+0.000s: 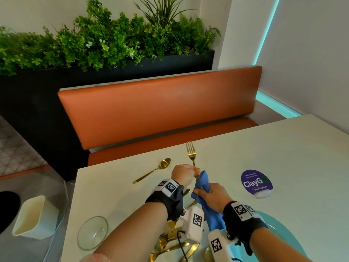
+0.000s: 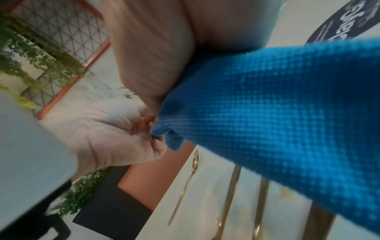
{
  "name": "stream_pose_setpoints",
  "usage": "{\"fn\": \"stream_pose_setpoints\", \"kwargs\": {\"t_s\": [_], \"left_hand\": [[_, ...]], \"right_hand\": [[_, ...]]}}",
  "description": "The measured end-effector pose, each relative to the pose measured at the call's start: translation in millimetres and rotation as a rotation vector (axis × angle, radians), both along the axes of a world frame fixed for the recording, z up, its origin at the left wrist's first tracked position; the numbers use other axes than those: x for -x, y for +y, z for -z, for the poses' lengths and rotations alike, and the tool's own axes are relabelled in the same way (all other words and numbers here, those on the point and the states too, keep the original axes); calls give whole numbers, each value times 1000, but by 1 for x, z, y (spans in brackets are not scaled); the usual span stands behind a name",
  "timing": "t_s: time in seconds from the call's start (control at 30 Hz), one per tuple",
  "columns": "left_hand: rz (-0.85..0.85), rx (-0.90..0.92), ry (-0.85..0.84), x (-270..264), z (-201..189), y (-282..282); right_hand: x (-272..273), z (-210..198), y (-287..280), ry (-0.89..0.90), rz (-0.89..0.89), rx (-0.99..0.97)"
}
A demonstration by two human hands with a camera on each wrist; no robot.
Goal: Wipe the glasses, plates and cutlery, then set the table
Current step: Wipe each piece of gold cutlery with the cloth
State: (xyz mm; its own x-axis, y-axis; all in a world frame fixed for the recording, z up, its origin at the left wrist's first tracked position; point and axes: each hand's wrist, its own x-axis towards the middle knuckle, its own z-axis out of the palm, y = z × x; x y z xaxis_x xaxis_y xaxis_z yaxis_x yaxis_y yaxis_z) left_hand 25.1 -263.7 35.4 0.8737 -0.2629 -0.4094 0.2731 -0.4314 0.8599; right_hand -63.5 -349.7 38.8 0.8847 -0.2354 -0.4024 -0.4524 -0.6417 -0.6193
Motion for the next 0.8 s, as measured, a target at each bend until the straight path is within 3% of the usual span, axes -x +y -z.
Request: {"fn": "stream_pose_setpoints", "kwargs": {"t_s": [0.17, 0.23, 0.33, 0.47, 0.67, 0.8], "left_hand": [[-145, 33, -29, -38, 10, 22], [-53, -221, -131, -68, 13, 47], [149, -752, -236, -103, 29, 80], [329, -1118, -301, -121, 61, 100], [463, -1250, -368, -129, 88, 97], [446, -1265, -405, -132, 101, 99]], "right_hand": [[-1, -1, -4, 63, -157, 113], [-2, -1, -13, 65, -161, 110], [-10, -6, -35, 14, -11, 151], [-17, -9, -59, -29, 89, 196], [-15, 1, -77, -72, 244, 187], [-8, 5, -81, -71, 292, 214]]}}
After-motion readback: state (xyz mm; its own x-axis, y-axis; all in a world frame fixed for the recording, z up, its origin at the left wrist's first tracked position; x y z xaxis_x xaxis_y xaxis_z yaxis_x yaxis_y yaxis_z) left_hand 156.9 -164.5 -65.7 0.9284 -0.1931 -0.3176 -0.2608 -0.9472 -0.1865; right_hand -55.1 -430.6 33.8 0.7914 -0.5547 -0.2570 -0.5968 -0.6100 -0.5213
